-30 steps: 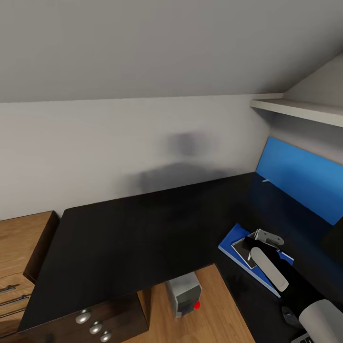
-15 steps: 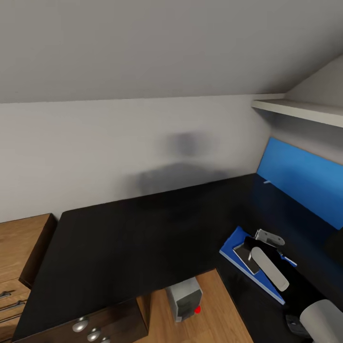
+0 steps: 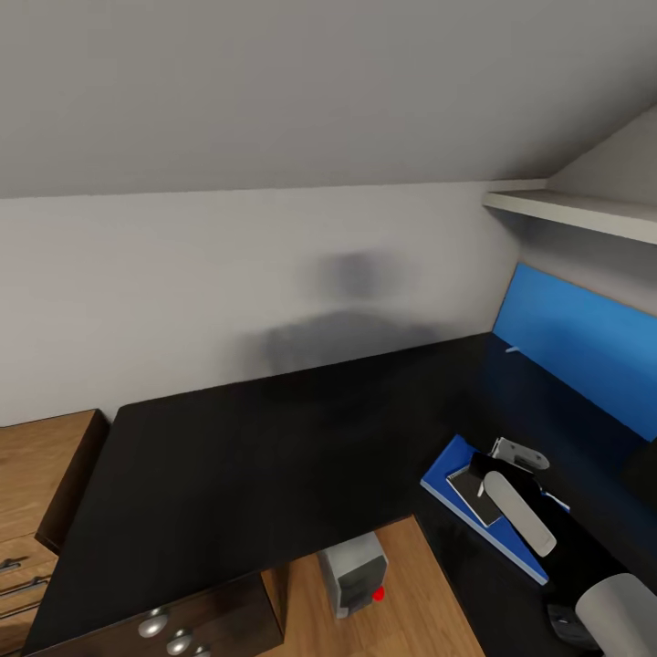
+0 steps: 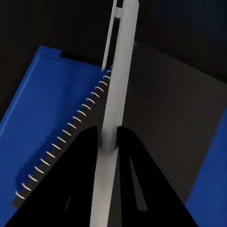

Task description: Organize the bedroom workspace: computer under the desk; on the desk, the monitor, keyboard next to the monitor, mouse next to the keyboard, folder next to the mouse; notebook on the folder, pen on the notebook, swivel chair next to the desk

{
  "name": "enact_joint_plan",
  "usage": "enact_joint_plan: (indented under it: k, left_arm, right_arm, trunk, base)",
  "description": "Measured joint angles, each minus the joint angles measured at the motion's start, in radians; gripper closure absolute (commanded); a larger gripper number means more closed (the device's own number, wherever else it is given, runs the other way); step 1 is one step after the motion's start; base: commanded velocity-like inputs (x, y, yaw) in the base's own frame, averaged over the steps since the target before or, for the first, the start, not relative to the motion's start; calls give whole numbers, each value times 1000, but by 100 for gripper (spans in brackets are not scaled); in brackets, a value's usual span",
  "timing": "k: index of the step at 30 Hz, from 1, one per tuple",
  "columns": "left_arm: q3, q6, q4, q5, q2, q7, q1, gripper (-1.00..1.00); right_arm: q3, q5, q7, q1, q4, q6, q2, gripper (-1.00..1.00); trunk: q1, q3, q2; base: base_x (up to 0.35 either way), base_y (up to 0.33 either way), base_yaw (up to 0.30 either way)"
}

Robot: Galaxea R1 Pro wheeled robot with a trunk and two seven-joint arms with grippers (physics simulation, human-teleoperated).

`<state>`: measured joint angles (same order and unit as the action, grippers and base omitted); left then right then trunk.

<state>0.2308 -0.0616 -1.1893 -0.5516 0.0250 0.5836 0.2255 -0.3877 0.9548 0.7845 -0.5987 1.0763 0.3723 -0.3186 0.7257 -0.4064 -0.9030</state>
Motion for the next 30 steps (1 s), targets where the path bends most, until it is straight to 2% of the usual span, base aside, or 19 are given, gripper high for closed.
enact_joint_plan:
  k: [9, 25, 30]
  left_arm:
    - [1, 0, -1, -1, -1, 0, 0, -100]
    - [1, 2, -2, -1, -2, 0, 0, -100]
    - [1, 2, -2, -2, -2, 0, 0, -100]
  right_arm:
    - [15, 0, 1, 0, -1, 0, -2, 100]
    - [17, 0, 1, 0, -12, 1, -2, 100]
    - [17, 0, 2, 0, -13, 1, -2, 100]
  trunk:
    - [0, 0, 0]
    - [61, -50, -112]
    - [61, -50, -112]
  base:
    - [0, 0, 0]
    - [0, 0, 0]
    - [0, 0, 0]
